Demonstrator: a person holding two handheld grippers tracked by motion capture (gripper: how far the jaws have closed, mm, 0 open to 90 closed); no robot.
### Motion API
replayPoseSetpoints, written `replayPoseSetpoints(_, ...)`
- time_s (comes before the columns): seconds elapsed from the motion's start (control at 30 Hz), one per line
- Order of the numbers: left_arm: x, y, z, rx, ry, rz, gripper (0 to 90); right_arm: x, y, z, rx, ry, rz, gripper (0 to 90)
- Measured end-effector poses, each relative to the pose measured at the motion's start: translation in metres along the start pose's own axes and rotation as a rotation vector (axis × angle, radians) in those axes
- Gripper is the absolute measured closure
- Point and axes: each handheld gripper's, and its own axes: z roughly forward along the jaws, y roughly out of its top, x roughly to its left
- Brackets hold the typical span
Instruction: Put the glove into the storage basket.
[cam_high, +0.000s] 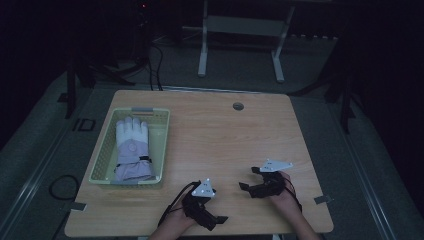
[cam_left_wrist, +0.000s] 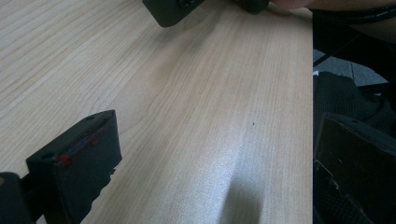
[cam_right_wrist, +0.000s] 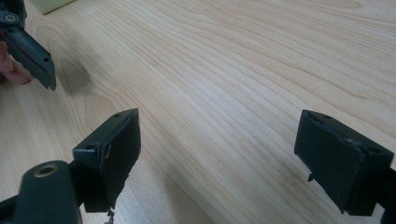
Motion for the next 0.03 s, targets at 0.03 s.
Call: replayPoseSetpoints(0.03, 0.0003, -0.0001, -0.0005, -0.004, -0.004, -0.001, 0.8, -0.0005, 0.0, 0.0001, 0.001, -0.001, 0.002, 14.5)
